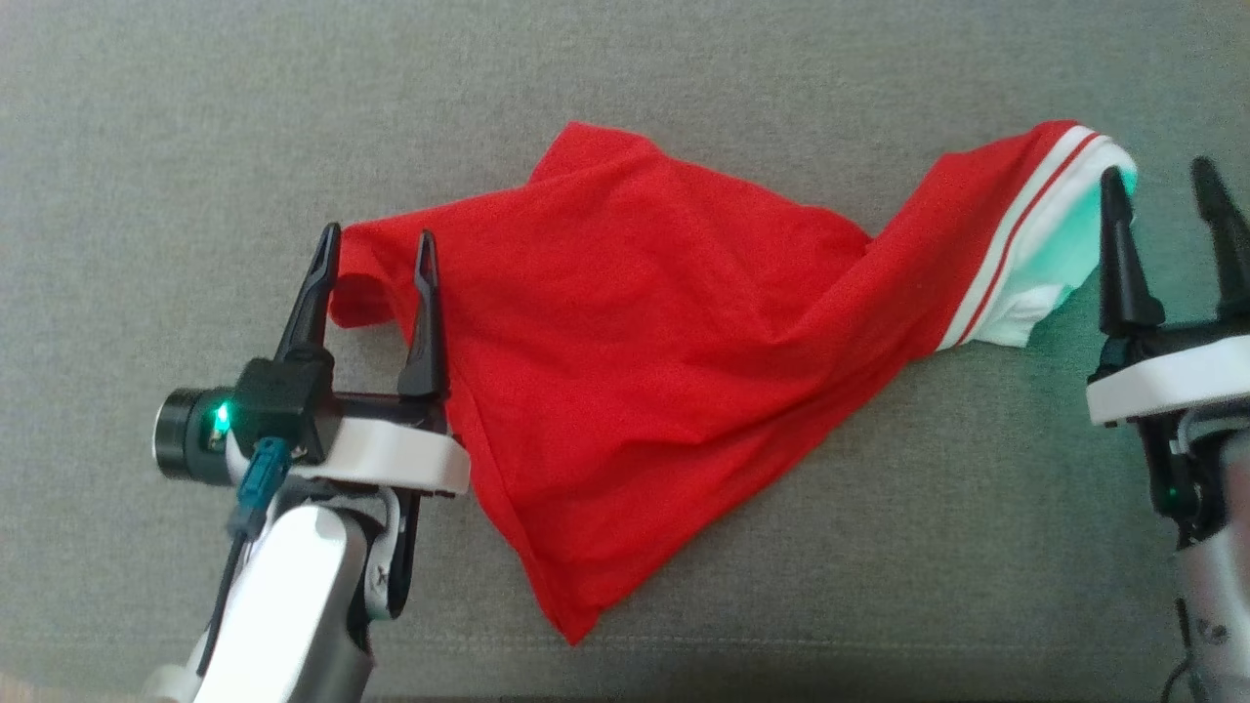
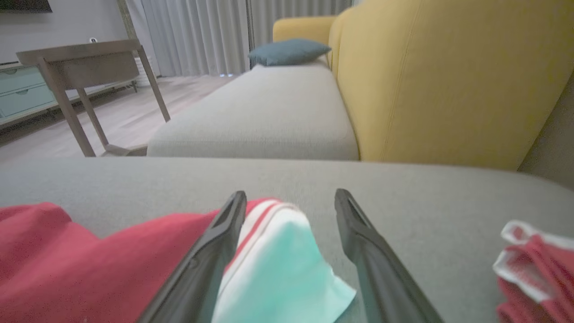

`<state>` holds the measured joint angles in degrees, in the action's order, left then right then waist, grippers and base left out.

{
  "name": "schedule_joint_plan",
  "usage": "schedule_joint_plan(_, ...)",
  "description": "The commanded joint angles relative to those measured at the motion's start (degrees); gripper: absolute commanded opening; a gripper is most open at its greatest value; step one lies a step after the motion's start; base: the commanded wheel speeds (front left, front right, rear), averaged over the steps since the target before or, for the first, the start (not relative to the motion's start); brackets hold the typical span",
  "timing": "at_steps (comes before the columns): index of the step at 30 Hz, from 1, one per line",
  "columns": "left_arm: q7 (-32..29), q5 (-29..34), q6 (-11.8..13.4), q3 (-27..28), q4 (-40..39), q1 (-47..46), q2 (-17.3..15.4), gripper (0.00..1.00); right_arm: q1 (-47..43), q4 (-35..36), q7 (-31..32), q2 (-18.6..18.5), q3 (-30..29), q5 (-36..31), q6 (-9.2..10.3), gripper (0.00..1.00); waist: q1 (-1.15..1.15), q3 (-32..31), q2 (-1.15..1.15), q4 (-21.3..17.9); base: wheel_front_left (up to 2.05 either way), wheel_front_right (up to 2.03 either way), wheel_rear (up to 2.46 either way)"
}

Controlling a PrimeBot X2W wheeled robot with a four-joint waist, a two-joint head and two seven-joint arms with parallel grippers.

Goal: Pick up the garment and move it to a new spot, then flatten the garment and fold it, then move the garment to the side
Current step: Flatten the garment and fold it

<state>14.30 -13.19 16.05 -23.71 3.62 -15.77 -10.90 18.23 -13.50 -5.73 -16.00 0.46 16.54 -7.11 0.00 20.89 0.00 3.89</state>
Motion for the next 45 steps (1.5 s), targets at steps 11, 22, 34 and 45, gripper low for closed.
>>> schedule_joint_plan(11,0.70,-0.19,-0.15,3.46,-0.39,4.79,-1.81,1.00,-12.49,16.44,-4.26,5.99,1.99,-8.37,-0.37,1.00,0.00,-8.08,0.00,-2.55,0.00,0.00,0.00)
schedule_joint_plan(22,0.70,-1.07,0.41,3.82,-0.68,7.91,-2.36,1.00,-17.96,22.13,-1.34,9.36,1.25,-8.00,-0.37,1.00,0.00,-9.95,0.00,-3.10,0.00,0.00,0.00)
schedule_joint_plan(34,-5.44,-3.17,-2.36,0.84,1.39,7.43,-2.13,1.00,-17.93,22.51,-0.66,9.54,1.47,-7.79,-0.37,1.00,0.00,-8.94,0.00,-3.37,0.00,0.00,0.00)
schedule_joint_plan(45,-15.53,-8.81,-4.86,0.68,13.05,3.90,-0.54,1.00,-16.62,21.95,-0.60,9.51,2.27,-6.90,-0.37,1.00,0.00,-6.15,0.00,-5.10,0.00,0.00,0.00)
